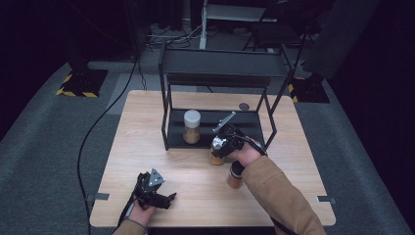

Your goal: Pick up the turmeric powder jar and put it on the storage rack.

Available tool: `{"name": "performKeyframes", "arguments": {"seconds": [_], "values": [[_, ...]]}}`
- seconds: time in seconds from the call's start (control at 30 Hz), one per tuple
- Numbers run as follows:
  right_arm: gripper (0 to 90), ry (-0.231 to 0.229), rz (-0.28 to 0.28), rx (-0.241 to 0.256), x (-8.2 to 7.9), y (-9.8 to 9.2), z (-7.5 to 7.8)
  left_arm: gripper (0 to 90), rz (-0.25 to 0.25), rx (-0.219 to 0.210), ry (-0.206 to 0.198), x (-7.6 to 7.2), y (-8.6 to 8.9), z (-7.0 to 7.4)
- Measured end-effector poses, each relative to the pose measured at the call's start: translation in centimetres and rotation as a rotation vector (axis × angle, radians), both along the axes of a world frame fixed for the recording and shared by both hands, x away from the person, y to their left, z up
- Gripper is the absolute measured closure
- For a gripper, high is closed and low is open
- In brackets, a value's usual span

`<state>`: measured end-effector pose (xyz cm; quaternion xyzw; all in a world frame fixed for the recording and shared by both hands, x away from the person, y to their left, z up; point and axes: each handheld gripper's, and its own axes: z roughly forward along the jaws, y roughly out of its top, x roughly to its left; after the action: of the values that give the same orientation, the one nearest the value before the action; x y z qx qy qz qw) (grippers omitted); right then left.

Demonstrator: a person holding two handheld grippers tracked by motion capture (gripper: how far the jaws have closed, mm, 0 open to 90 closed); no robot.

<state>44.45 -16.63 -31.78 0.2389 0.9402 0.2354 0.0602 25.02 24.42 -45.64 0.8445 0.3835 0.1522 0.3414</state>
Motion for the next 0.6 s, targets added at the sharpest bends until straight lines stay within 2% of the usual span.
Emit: {"name": "performKeyframes", "arguments": {"seconds": [0.43, 0.6], "values": [[30.8, -0.023, -0.002, -0.001, 0.6, 0.9, 2.5, 0.3, 0.0, -0.001, 0.0, 0.0, 0.0, 0.0], [30.8, -0.025, -0.005, -0.001, 1.2, 1.7, 2.7, 0.3, -0.003, -0.001, 0.0, 0.0, 0.1, 0.0]]}}
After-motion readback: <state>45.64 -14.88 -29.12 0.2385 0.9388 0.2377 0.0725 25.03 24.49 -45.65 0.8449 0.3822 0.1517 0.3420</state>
